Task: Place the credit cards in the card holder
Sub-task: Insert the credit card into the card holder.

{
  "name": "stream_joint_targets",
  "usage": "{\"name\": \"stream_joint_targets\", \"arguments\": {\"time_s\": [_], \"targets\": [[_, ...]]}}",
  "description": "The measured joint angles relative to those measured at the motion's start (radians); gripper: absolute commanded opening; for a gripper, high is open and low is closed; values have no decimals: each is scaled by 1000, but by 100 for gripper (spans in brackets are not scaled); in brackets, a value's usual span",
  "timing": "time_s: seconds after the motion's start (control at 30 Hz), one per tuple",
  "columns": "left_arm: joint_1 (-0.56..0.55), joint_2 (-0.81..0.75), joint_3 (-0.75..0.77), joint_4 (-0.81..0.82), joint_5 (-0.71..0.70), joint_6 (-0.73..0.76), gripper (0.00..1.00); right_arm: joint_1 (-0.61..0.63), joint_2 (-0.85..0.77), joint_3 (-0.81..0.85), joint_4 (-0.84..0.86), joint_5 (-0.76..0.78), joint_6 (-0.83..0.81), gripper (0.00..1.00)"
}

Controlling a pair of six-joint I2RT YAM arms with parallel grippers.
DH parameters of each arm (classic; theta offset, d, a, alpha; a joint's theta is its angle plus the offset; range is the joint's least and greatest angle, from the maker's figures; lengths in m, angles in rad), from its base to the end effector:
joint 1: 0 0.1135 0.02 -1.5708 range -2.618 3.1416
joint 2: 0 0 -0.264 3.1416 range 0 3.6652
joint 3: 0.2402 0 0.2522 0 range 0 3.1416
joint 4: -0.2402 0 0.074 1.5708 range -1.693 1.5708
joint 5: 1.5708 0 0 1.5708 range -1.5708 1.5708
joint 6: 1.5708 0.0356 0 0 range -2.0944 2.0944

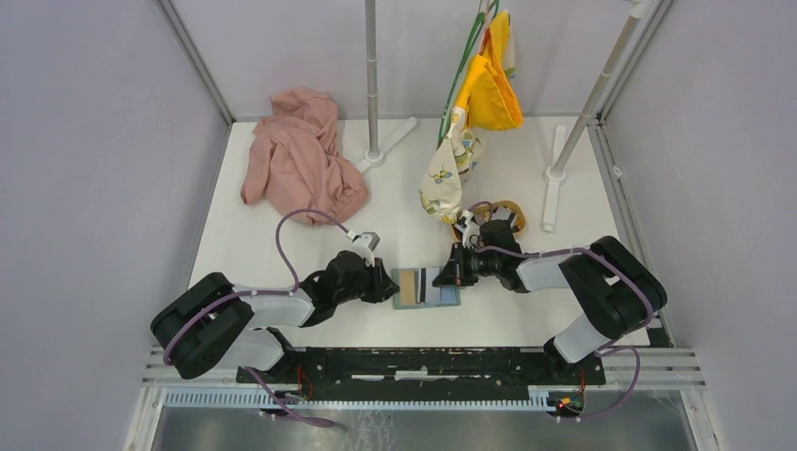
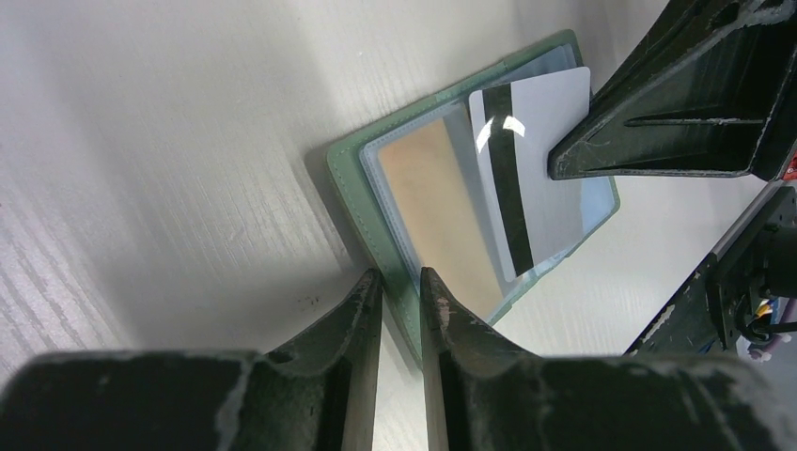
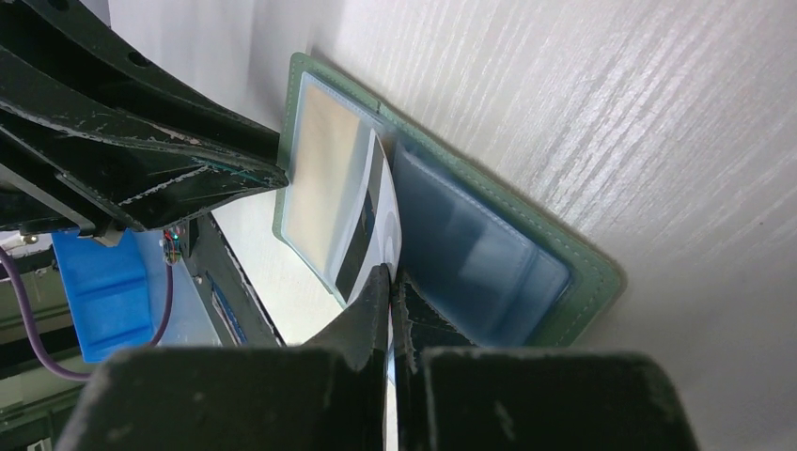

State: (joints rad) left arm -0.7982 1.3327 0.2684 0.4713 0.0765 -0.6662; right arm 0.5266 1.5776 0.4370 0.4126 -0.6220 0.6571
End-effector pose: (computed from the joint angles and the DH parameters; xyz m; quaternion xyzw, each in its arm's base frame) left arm 0.1515 -0.1593 0.1238 0.0761 0.8791 -0.3388 0.3265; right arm 0.2103 0.1463 0.1114 -0.0683 0.8751 0.4490 0.1674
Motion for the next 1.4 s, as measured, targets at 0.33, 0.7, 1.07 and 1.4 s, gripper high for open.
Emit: {"name": "stream_joint_targets", "arguments": {"time_s": [0.33, 0.7, 1.07, 1.4], "targets": [[-1, 0, 13, -24, -4, 0, 28, 7, 15, 37, -61, -5, -11, 0], [-2, -2, 26, -51, -8, 1, 28, 10, 24, 87, -159, 2, -34, 0], [-3, -2, 27, -53, -8, 1, 28, 14, 59, 124, -190, -24, -34, 0], [-9, 0, 27, -49, -8, 1, 29, 48, 81, 142, -185, -33, -24, 10]]}}
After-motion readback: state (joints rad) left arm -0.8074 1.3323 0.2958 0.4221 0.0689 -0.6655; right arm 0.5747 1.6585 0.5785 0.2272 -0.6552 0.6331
